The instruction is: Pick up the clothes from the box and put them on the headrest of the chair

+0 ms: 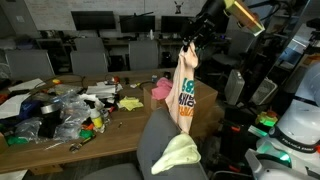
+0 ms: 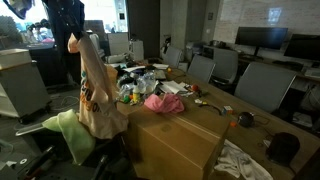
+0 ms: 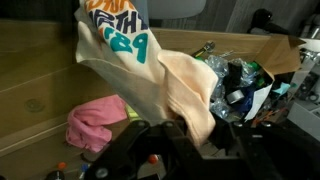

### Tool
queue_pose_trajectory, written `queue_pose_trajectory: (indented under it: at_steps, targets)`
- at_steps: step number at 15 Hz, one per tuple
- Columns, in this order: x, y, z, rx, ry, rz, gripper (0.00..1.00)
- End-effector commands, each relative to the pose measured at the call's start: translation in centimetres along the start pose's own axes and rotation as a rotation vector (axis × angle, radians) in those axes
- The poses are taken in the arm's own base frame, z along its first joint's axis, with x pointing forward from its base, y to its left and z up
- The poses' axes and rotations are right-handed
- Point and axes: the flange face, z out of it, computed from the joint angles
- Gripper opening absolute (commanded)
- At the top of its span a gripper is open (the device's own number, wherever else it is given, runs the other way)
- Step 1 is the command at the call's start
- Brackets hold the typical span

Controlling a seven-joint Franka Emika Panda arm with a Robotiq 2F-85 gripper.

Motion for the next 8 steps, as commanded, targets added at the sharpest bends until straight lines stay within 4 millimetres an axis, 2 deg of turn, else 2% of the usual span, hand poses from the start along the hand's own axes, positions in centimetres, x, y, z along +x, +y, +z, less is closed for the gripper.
queue_pose_trajectory:
  at_steps: [1,5,8]
  targets:
    - [-0.5,-0.7,-2.1,0.012,0.020,-0.043,0.03]
    - [-1.3,-1.4,-2.6,0.010,0.012,-0.086,0.03]
    - [-2.7,-2.9,-2.4,-0.005,-0.025,-0.160,0.03]
